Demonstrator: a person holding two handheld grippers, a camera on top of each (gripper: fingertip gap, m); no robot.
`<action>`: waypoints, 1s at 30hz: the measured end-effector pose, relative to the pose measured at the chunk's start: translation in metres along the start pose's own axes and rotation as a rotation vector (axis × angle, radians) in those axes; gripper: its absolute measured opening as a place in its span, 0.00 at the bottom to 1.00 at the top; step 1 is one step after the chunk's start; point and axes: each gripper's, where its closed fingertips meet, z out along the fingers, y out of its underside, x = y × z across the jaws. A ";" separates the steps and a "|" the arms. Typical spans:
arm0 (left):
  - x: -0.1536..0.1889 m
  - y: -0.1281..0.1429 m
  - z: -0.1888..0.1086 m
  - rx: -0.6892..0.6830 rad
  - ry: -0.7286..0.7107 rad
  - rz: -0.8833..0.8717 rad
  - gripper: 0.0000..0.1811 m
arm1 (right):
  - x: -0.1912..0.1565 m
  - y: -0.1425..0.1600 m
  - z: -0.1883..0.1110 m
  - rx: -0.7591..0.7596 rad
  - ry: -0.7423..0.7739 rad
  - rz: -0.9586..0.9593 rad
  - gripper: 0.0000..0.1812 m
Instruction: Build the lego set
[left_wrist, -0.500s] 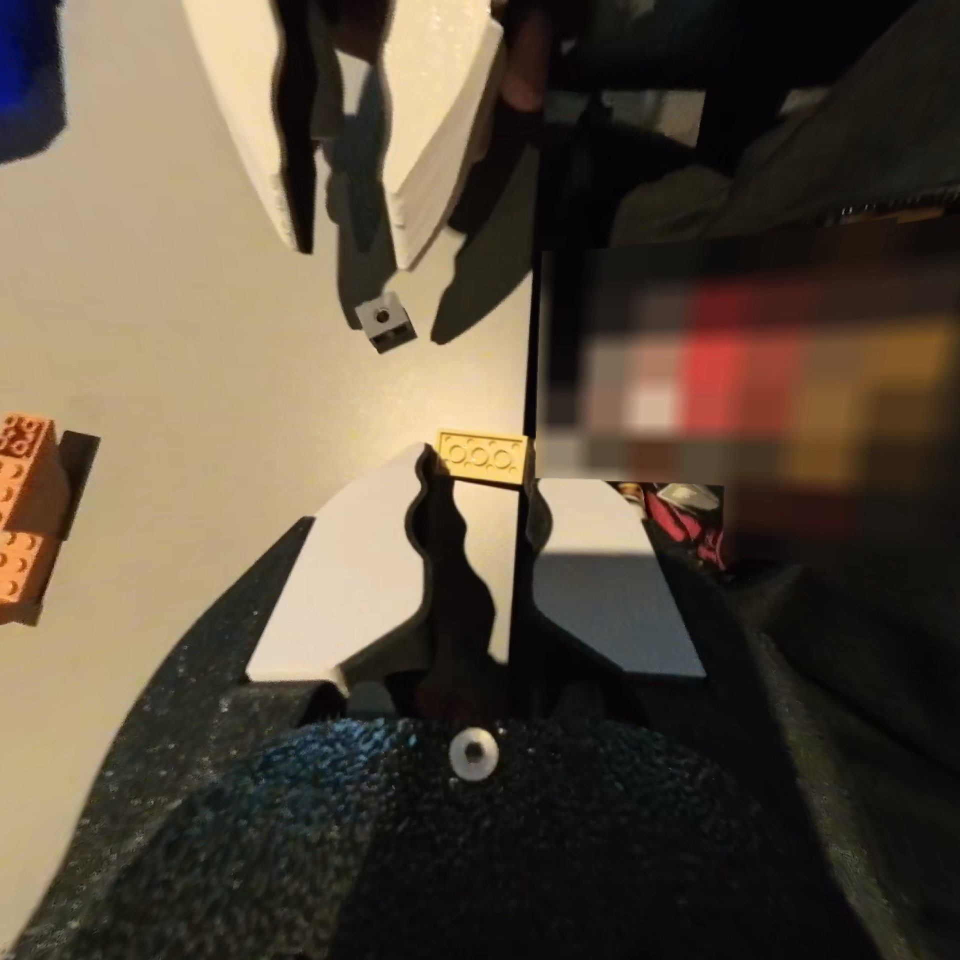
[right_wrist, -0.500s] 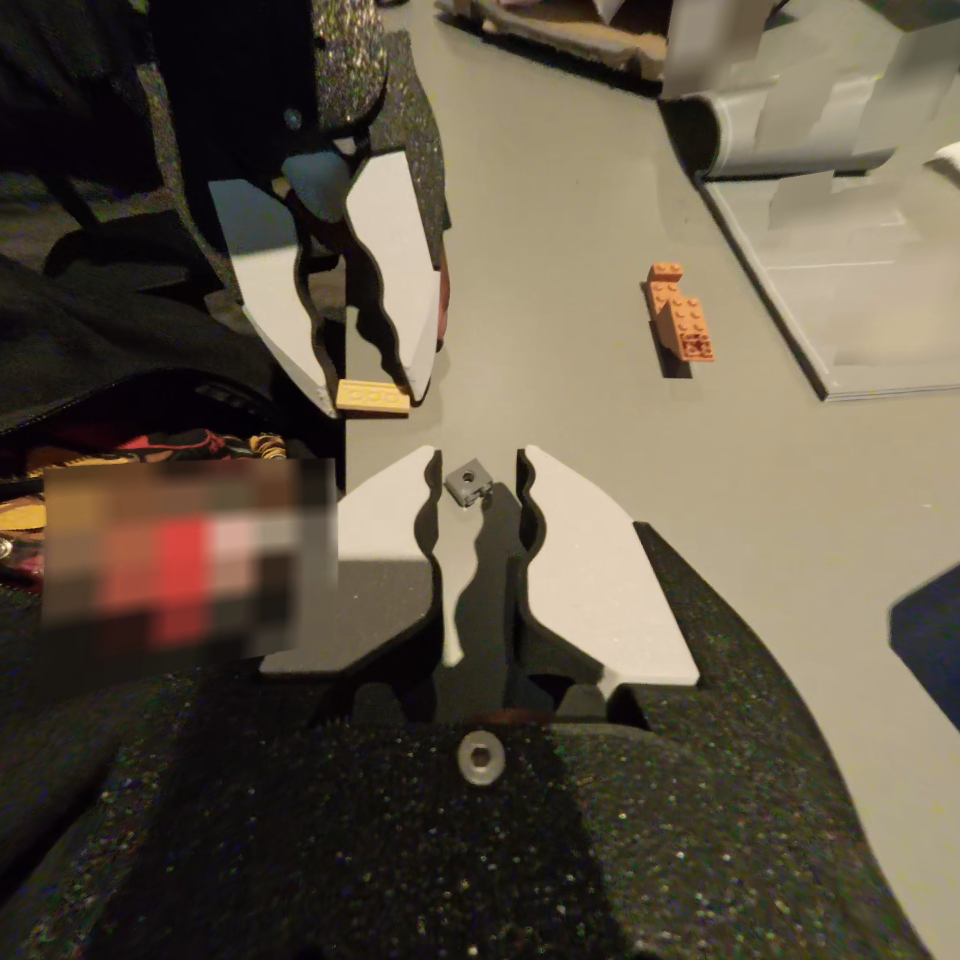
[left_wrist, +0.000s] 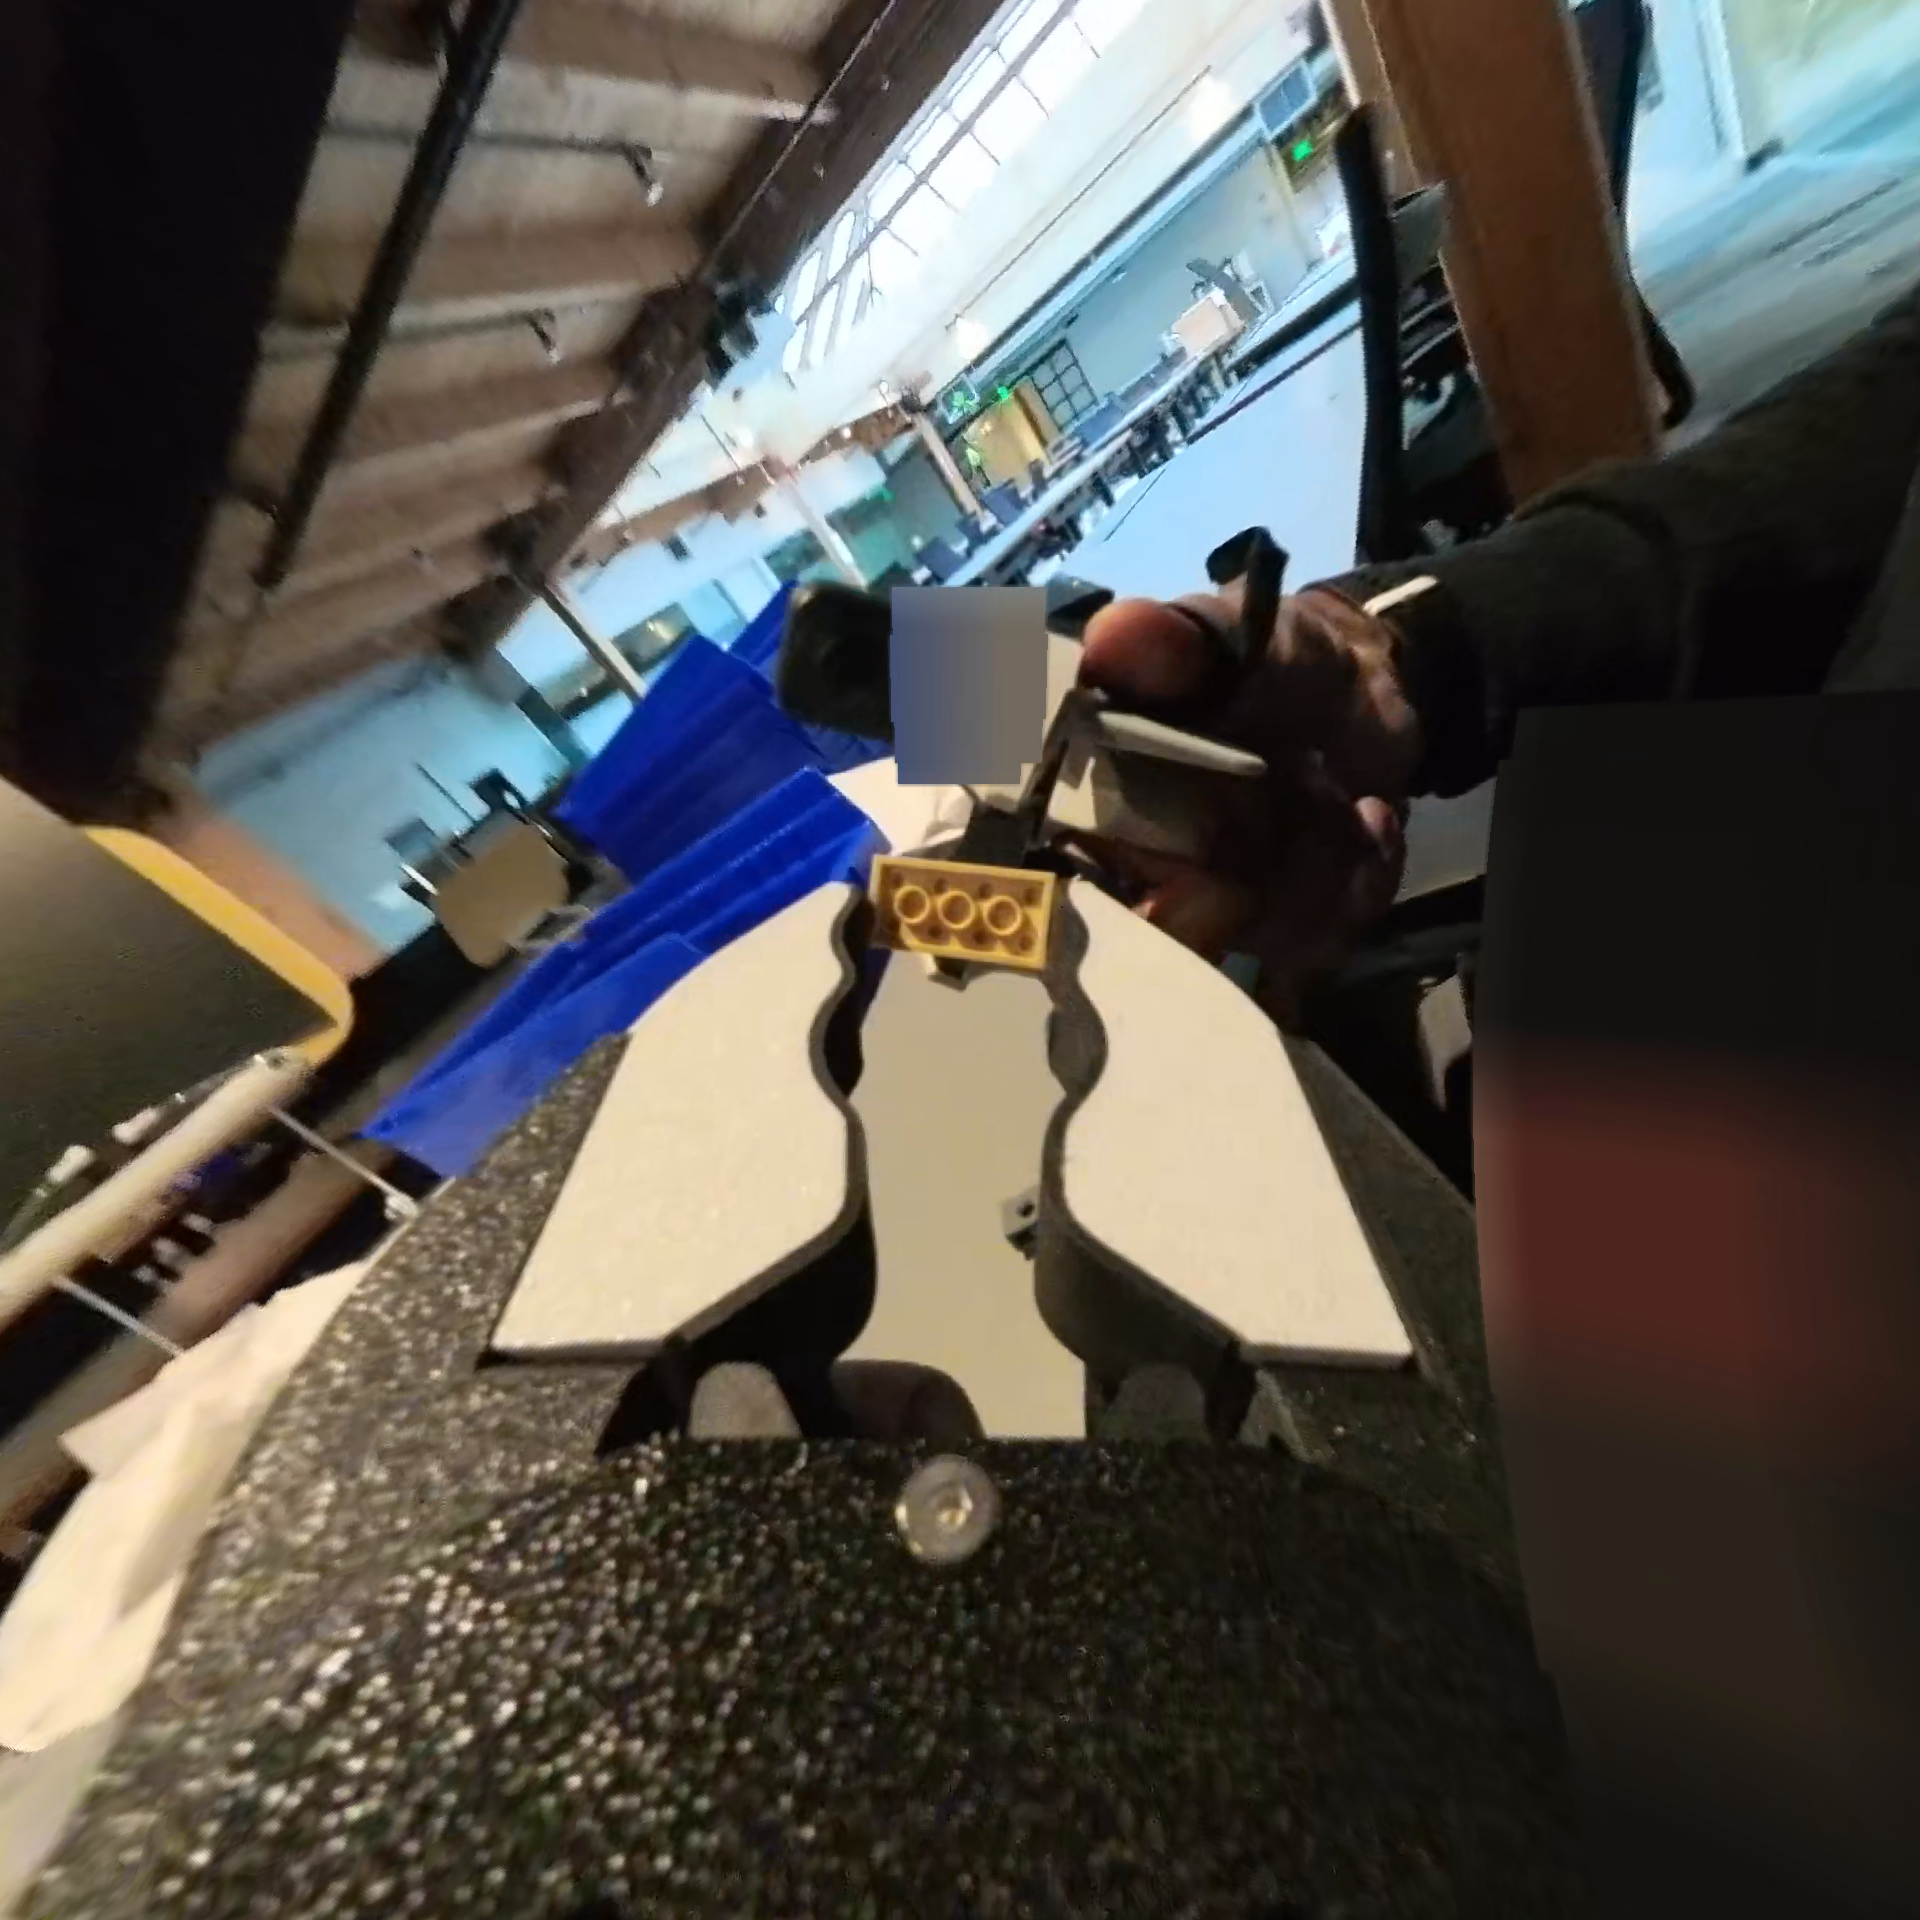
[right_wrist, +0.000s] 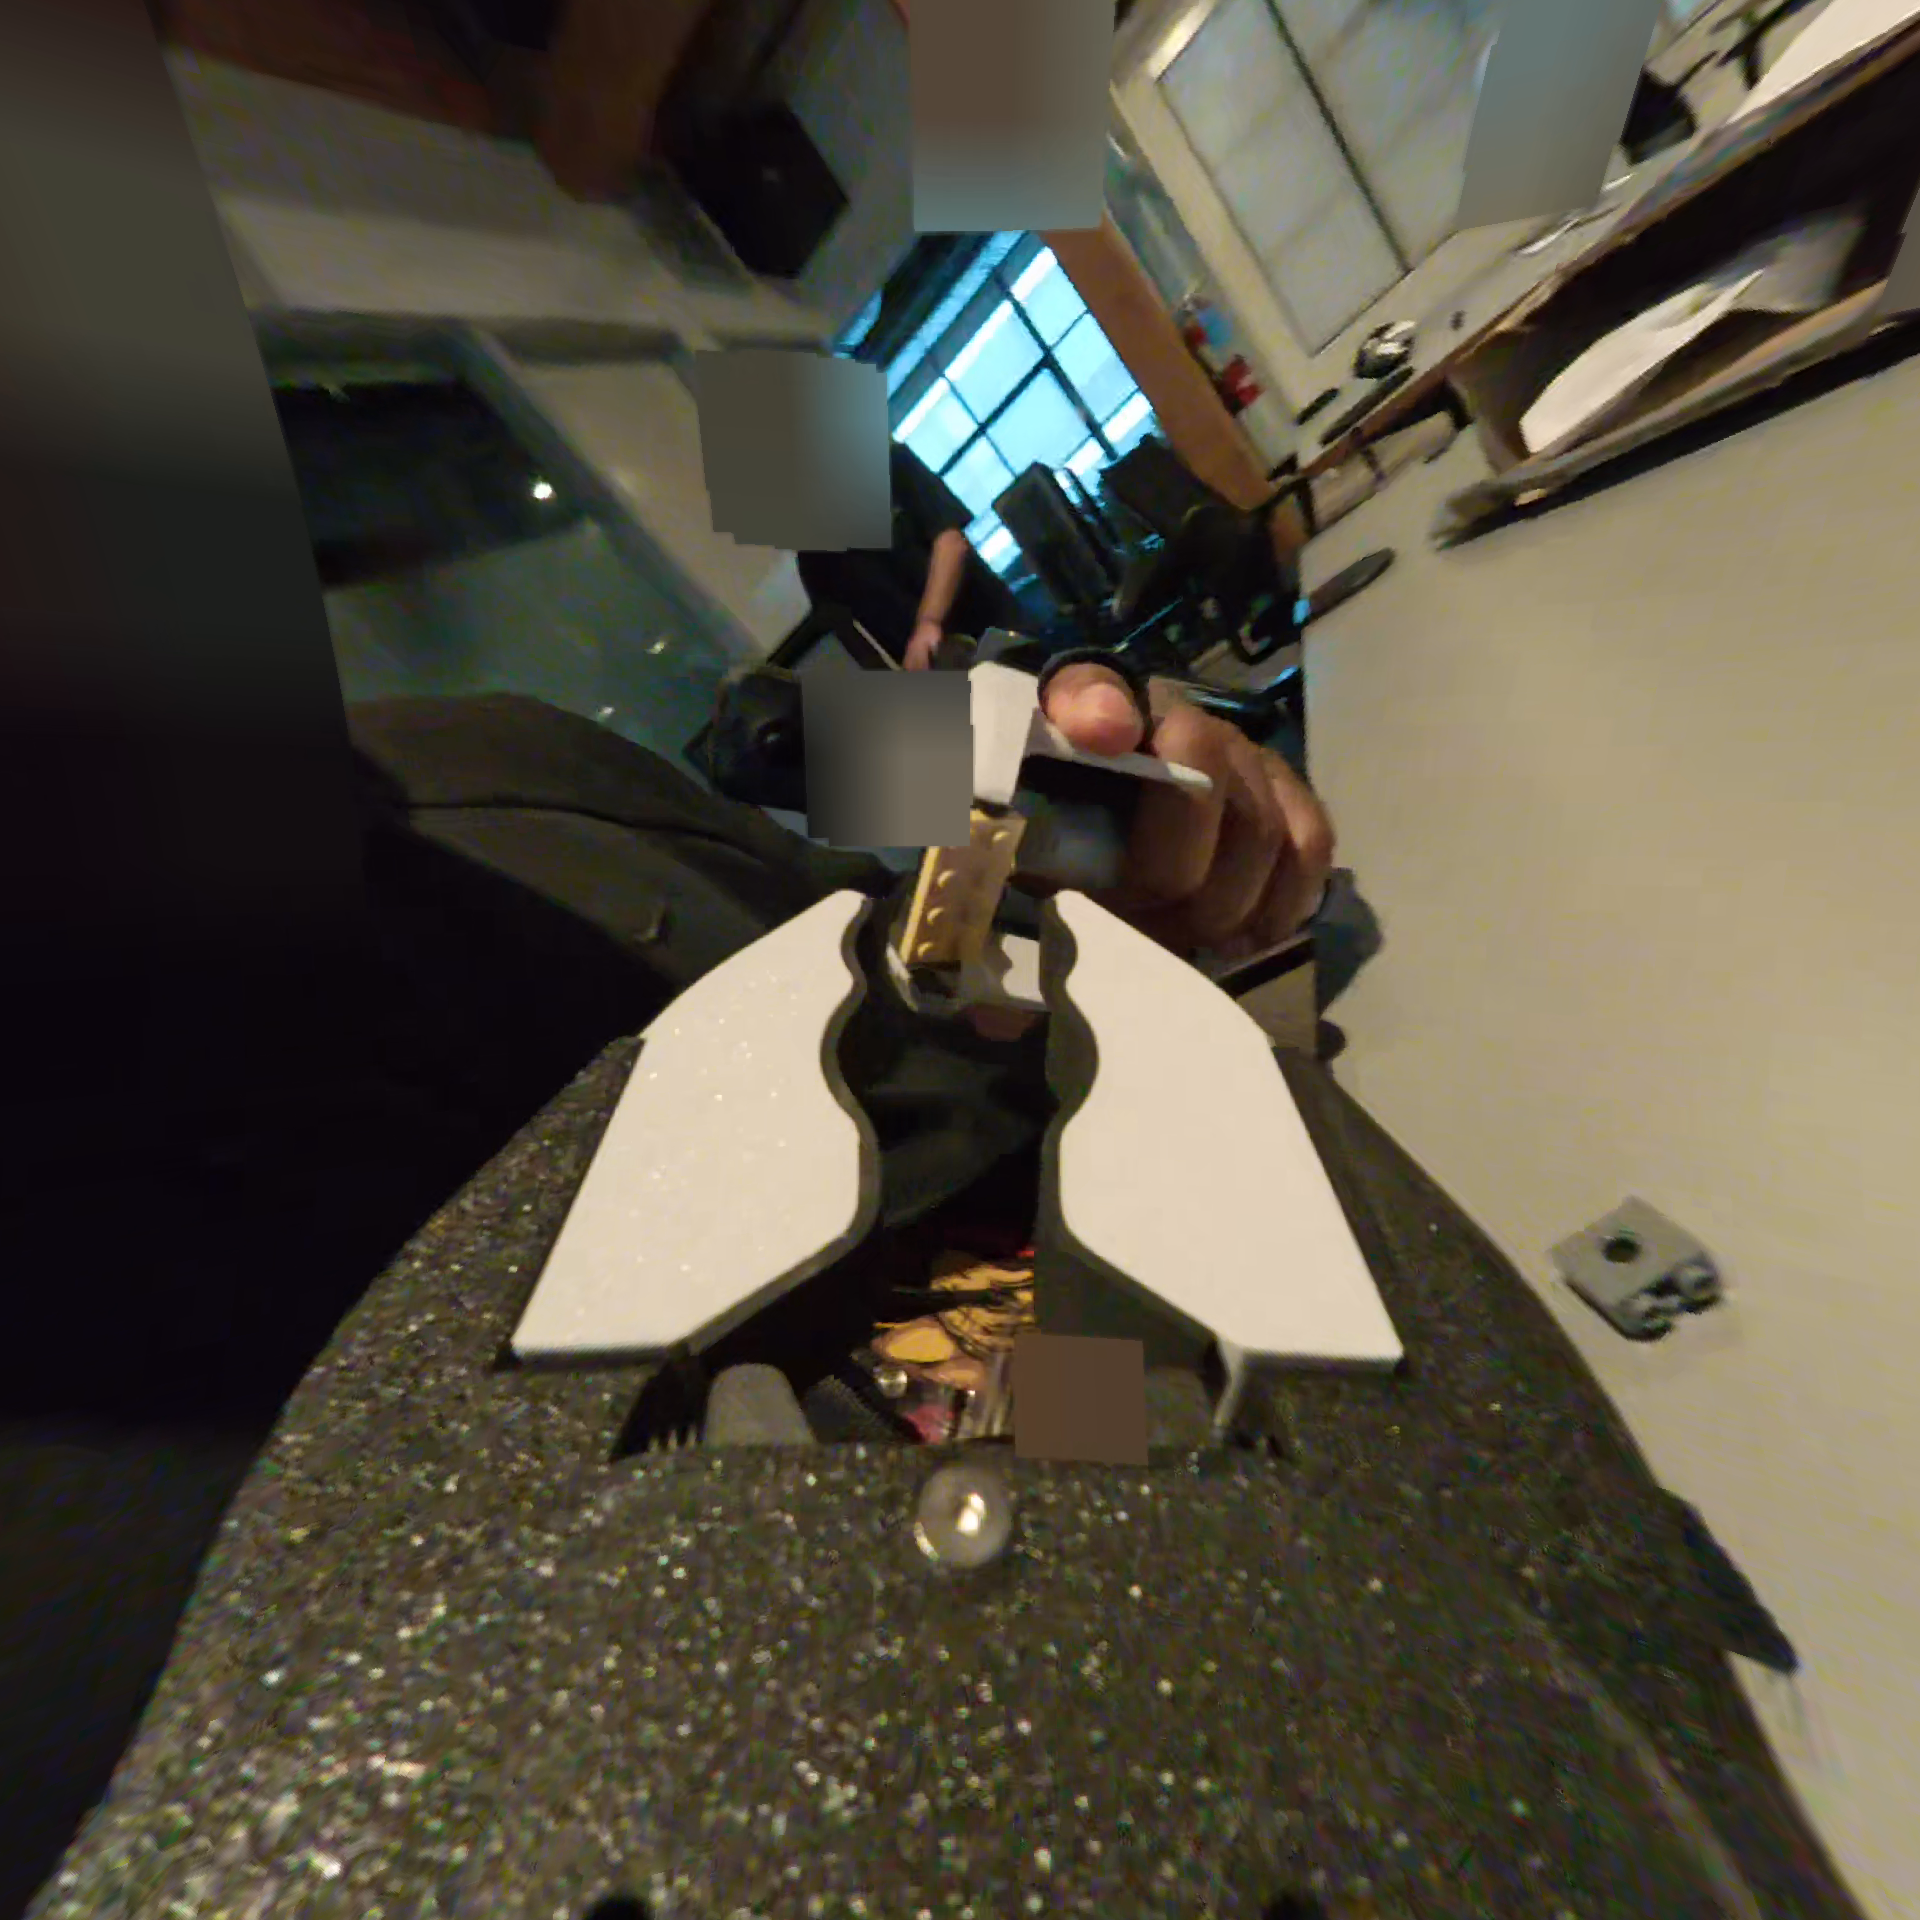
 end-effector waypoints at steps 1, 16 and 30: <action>0.001 -0.003 0.000 0.015 -0.002 0.022 0.18 | -0.002 0.001 0.001 0.000 -0.017 0.010 0.16; 0.005 -0.004 -0.001 0.038 0.028 0.020 0.21 | -0.002 0.004 0.012 0.012 -0.016 0.011 0.08; 0.015 0.040 -0.004 -0.394 0.110 -0.021 0.26 | 0.040 0.014 -0.004 -0.233 0.570 -0.340 0.08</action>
